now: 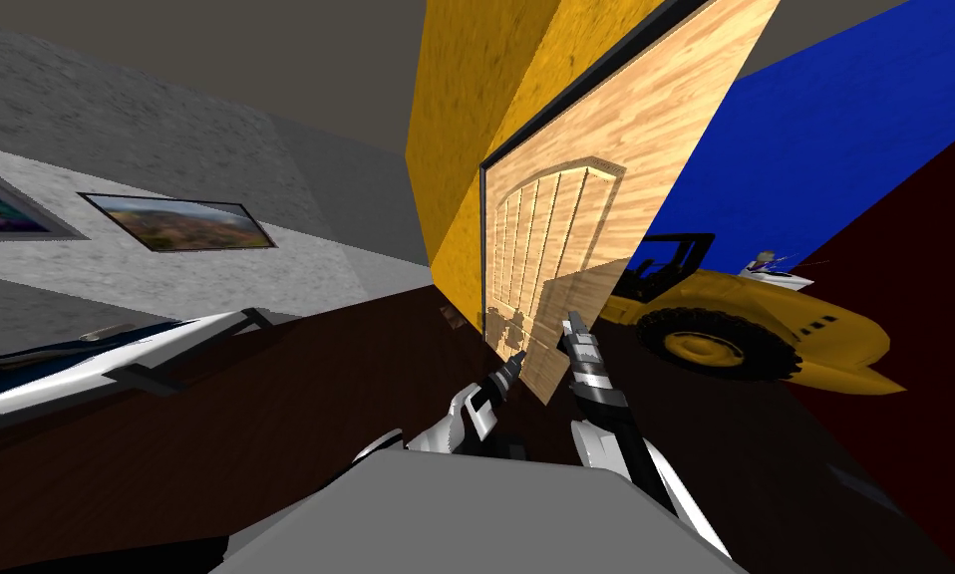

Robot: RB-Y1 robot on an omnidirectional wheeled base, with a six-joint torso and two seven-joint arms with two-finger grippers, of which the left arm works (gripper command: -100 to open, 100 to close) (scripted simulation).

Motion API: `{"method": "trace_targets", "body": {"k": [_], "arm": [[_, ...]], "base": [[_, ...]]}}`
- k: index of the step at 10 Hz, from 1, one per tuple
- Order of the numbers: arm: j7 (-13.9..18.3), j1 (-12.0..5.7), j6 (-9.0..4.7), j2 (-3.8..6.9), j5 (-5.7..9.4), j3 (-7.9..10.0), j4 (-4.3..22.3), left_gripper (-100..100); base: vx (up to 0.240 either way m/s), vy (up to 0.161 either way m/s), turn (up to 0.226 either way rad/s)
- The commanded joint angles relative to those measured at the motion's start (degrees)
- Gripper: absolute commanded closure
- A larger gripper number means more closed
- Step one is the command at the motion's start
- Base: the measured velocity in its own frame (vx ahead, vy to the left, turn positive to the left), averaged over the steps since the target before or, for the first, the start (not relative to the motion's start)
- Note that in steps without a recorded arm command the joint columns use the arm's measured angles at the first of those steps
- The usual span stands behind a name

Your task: Pull the door open

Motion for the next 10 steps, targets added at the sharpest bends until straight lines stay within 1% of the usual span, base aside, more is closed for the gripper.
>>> {"method": "trace_targets", "body": {"k": [1,6,7,9,10], "arm": [[0.0,0.01,0.0,0.01,0.0,0.0,0.0,-100],[0.0,0.01,0.0,0.01,0.0,0.0,0.0,-100],[0.19,0.03,0.03,1.74,-0.04,0.15,0.18,-100],[0.5,0.11,0.11,4.44,-0.13,0.52,0.61,-100],[0.59,0.13,0.15,5.42,-0.15,0.66,0.78,-100]], "base": [[0.006,-0.004,-0.013],[-0.007,-0.001,0.002],[0.016,0.087,0.024],[-0.005,0.189,0.029],[-0.017,0.175,0.018]]}}
